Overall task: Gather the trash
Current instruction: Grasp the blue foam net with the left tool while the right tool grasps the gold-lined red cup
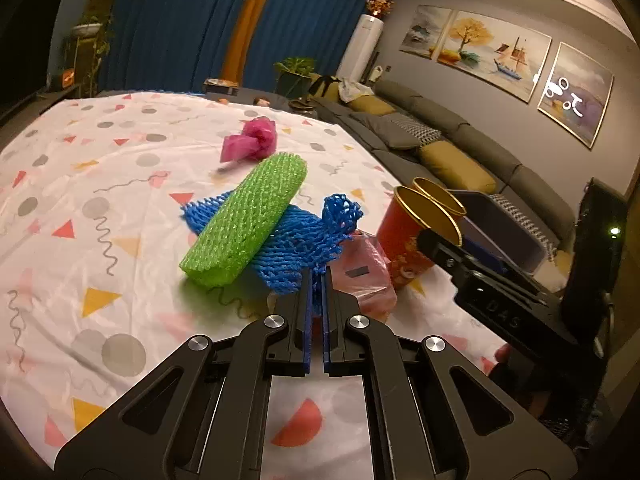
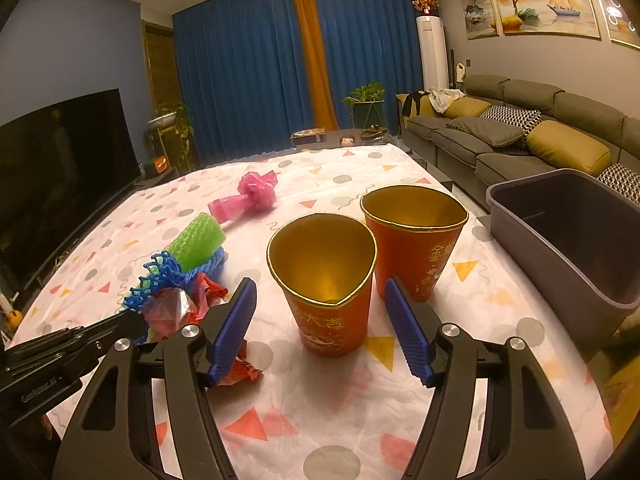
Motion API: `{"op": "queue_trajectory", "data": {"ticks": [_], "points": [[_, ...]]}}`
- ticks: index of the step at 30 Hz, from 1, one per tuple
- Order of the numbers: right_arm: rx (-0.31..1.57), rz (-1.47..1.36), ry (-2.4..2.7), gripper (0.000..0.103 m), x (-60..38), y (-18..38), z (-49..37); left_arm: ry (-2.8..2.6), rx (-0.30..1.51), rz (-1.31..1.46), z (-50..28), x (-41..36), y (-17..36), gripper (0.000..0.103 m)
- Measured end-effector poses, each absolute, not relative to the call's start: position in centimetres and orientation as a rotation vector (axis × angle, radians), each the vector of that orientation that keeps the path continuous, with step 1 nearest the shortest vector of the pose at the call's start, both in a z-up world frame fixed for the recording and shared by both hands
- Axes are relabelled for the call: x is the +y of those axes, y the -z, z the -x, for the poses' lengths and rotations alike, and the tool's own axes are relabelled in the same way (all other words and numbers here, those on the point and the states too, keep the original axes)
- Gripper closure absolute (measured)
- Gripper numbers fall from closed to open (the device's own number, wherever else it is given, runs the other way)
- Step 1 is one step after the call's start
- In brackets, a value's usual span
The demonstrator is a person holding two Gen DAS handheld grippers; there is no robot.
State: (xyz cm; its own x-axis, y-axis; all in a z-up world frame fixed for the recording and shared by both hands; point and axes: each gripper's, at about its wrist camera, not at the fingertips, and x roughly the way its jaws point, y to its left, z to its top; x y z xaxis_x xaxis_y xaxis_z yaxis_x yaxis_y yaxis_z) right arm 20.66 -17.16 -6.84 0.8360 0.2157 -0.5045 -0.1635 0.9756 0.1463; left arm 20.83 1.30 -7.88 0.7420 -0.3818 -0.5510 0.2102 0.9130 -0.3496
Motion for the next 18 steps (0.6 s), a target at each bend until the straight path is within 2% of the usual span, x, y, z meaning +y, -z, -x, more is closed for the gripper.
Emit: {"op": "queue_trajectory", "data": {"ticks": [9, 18], "points": [[0.548, -0.094, -0.202, 0.038, -17.0, 7.0, -20.8, 0.361, 0.637, 0.336, -19.9, 2.3, 7.2, 0.101], [0.586, -0.103, -0.216, 0.054, -17.0, 7.7, -21.4, 0.354, 0.593, 0.343, -17.7, 2.8, 5.8, 0.101]]}}
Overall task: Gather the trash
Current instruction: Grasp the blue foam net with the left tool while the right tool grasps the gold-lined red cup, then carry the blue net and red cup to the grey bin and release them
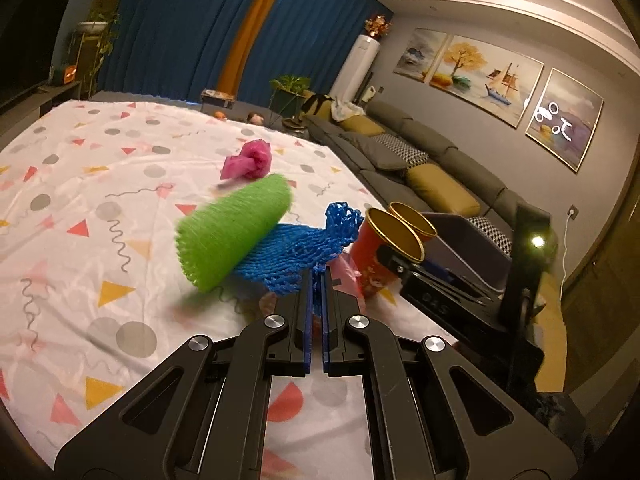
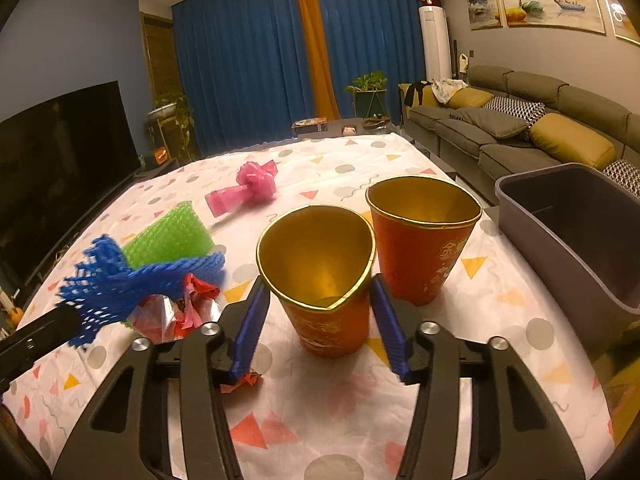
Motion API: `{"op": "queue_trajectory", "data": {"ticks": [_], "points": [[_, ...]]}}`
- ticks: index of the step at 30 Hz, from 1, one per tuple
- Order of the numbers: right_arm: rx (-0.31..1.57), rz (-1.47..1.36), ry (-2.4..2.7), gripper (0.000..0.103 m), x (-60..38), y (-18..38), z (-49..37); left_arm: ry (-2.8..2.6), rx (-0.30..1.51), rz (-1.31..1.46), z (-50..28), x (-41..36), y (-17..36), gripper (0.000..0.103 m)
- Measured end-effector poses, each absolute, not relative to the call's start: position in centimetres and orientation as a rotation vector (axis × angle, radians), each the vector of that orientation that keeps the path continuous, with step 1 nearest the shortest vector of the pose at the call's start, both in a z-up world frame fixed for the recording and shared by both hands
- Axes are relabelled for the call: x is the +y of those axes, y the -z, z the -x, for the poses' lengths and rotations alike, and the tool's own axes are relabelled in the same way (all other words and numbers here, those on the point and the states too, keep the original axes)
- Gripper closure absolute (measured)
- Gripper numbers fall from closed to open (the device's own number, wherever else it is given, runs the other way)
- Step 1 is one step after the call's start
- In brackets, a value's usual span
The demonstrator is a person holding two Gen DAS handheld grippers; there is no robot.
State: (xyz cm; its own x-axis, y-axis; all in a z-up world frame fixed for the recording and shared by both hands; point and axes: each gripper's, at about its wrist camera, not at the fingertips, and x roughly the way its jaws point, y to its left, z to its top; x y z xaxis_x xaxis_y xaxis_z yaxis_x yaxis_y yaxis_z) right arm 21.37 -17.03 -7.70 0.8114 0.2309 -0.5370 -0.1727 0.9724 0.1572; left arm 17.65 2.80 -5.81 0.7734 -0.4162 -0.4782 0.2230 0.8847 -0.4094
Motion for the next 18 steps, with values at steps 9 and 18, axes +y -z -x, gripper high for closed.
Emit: {"op": "queue_trajectory", "data": {"ticks": [9, 18], "points": [[0.545, -0.096, -0.24, 0.063, -17.5, 6.5, -19.7, 0.352, 0.564, 0.342, -15.7, 2.6, 4.7, 0.101], [0.476, -0.096, -0.261, 0.065, -18.9, 4.6, -15.6, 0.354, 0.509, 0.334, -13.7, 2.3, 2.7, 0.101]]}}
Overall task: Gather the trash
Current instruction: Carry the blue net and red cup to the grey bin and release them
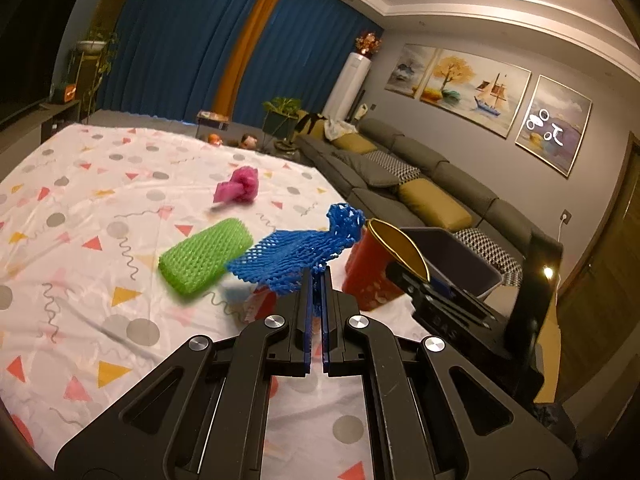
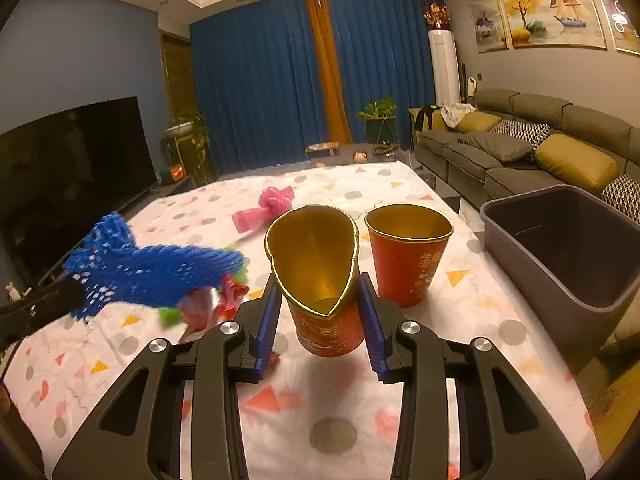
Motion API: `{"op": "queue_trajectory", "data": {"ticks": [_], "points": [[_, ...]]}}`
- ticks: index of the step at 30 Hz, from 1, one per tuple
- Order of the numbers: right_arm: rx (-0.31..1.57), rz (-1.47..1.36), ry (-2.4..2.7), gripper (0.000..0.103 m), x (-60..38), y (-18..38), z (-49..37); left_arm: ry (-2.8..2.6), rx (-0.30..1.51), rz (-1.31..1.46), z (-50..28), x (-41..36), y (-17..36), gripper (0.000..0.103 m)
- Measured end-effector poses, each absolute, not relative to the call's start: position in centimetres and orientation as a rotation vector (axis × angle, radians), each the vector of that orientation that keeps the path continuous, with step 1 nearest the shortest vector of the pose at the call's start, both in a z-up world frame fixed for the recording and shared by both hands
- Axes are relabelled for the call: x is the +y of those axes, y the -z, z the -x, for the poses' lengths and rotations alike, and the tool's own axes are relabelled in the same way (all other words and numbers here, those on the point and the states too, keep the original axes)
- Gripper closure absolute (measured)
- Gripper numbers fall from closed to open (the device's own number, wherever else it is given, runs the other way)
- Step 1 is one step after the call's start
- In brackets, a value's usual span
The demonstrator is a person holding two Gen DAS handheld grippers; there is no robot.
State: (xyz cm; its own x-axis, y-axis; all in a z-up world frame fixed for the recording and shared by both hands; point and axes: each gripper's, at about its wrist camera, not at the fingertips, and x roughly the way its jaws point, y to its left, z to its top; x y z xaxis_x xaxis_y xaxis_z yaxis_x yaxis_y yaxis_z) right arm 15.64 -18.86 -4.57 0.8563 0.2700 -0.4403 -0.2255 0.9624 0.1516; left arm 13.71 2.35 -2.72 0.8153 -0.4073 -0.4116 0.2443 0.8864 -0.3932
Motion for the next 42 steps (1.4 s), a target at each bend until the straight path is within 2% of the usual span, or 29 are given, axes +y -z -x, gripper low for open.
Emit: {"op": "queue_trajectory", "data": {"ticks": [20, 42], "points": [[0.379, -0.124, -0.255, 0.065, -22.8, 2.1, -10.1, 0.382, 0.426, 0.302, -10.2, -0.1, -0.8, 0.101], [0.337, -0.156, -0.174, 0.065, -26.7, 1.4, -9.5, 0.488, 0.44, 0.248, -12.7, -6.2, -2.4, 0.101]]}}
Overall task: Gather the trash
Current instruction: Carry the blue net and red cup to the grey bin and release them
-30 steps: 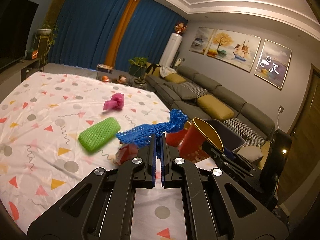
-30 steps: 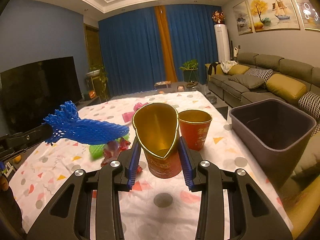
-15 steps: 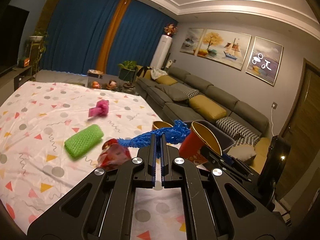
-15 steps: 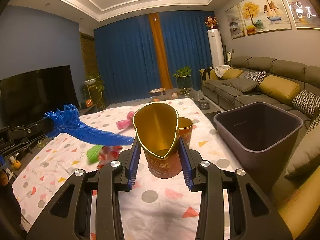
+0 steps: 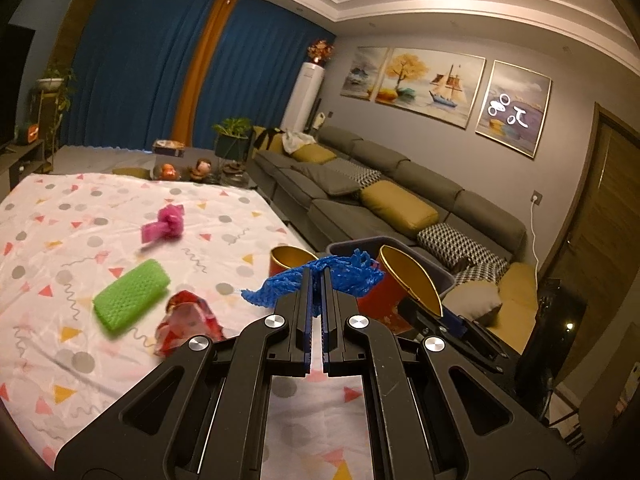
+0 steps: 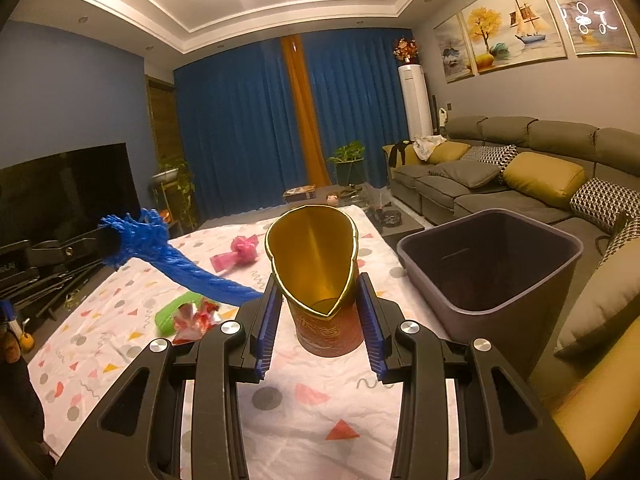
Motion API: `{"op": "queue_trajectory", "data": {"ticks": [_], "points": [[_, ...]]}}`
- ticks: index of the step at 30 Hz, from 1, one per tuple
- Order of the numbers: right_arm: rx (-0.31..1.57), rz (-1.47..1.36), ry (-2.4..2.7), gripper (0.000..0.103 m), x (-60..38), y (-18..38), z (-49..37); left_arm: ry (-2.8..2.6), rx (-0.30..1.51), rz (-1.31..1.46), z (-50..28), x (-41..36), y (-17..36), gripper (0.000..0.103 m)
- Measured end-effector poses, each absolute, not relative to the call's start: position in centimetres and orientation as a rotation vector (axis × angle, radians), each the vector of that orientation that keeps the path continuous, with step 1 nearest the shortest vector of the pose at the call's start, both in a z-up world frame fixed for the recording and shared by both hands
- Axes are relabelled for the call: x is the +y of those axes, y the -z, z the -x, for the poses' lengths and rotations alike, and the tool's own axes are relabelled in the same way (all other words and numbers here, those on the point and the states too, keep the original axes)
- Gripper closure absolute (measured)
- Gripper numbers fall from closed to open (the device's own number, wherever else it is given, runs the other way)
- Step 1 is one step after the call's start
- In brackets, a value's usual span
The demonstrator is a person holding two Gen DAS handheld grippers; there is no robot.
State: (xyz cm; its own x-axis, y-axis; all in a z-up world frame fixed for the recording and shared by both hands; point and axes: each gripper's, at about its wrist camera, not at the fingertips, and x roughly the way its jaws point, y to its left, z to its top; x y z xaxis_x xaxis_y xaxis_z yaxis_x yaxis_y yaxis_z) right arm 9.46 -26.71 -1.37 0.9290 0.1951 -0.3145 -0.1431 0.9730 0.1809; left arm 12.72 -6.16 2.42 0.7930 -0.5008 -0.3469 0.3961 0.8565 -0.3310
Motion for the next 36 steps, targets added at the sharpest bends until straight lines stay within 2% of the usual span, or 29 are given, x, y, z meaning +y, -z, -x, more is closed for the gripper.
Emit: {"op": "queue_trajectory", "data": {"ticks": [18, 26, 36], "points": [[0.263, -0.167, 0.047, 0.065, -34.6, -0.6, -13.2, 0.651, 0.424, 0.173, -20.9, -19.1, -5.4, 0.101], [0.275, -0.191, 0.121, 0.065, -38.0, 0.6, -14.8, 0.699, 0.451, 0.173, -25.1, -25.2, -3.2, 0.101], [0.336, -0.205, 0.136, 0.065, -39.3, 3.2, -16.6, 0.731, 0.565, 0.183, -28.5, -27.7, 1.6, 0.101]]}}
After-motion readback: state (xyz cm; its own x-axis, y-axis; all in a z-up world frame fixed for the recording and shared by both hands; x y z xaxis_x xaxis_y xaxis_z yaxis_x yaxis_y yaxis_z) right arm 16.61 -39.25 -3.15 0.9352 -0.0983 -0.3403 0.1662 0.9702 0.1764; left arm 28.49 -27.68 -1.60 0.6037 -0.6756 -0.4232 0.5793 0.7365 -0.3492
